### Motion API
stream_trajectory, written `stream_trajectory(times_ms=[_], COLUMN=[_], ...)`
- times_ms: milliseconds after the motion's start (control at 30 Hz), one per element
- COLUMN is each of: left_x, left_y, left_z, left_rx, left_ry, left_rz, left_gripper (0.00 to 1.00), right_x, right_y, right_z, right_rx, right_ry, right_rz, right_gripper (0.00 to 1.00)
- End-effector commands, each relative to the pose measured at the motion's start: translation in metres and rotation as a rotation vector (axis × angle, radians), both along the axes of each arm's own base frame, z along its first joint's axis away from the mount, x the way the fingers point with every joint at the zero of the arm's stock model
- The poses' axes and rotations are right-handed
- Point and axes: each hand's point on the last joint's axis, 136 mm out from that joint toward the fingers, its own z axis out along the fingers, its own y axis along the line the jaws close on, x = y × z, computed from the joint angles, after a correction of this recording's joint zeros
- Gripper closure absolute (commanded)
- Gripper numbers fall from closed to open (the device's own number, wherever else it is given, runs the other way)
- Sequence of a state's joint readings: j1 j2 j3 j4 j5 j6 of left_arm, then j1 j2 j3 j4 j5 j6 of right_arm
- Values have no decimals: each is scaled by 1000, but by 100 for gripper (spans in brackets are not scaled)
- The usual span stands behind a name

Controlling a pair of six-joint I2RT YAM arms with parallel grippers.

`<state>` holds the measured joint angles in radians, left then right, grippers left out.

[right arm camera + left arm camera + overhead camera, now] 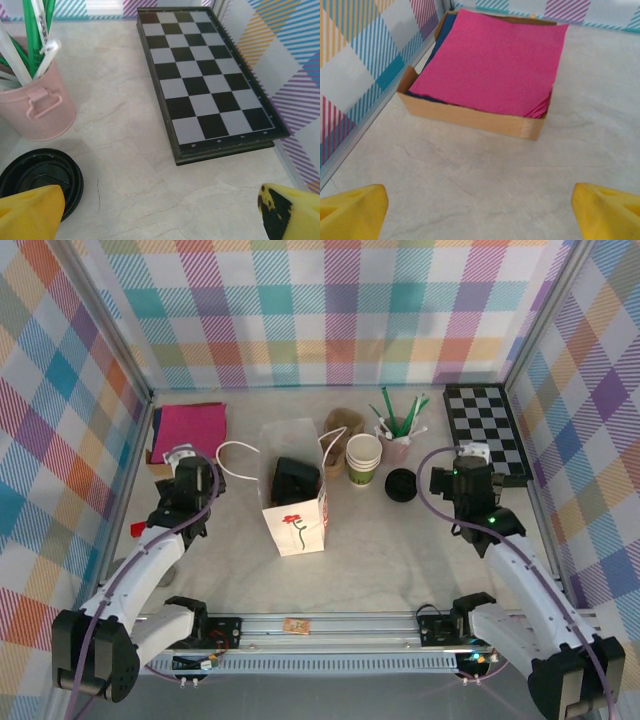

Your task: Pack the takeout coffee

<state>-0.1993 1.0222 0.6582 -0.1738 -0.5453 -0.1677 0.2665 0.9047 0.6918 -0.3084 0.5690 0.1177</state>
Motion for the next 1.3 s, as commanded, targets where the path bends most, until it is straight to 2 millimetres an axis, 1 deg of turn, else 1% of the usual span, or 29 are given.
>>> stream_trajectory(times_ms=[0,133,267,467,533,633,700,767,933,1100,1267], left_x=[1,-5,-13,-26,-31,-41,-48,-52,-60,-78,-93], left_y=[6,9,13,15,14,9,11,14,17,26,31], left_z=[-2,-14,-22,-38,-43,-46,-50,-48,-43,-33,-25], left_rx=[8,54,94,128,131,164,183,194,181,158,141], left_ry=[-52,-34,-29,-11,-9,-47,-61,-67,-120,-212,-285], left_rz=[40,59,77,89,92,101,126,144,149,183,206], left_gripper=[7,7,8,8,12,12,12,12,11,11,9], right_x=[15,12,3,-12,-18,-25,-29,-32,-32,-33,-43], right_y=[-3,-8,-14,-19,-19,-16,-16,-18,-19,-22,-22], right_z=[-2,-28,-48,-61,-66,-79,-87,-87,-84,-82,-73], right_rx=[-1,-20,-43,-23,3,42,47,51,40,36,55], right_ry=[-83,-27,19,-7,-16,-35,-55,-57,-81,-90,-164], right_rz=[-31,-59,-86,-100,-106,-91,-87,-96,-97,-114,-96], right_gripper=[1,1,1,1,1,1,1,1,1,1,1])
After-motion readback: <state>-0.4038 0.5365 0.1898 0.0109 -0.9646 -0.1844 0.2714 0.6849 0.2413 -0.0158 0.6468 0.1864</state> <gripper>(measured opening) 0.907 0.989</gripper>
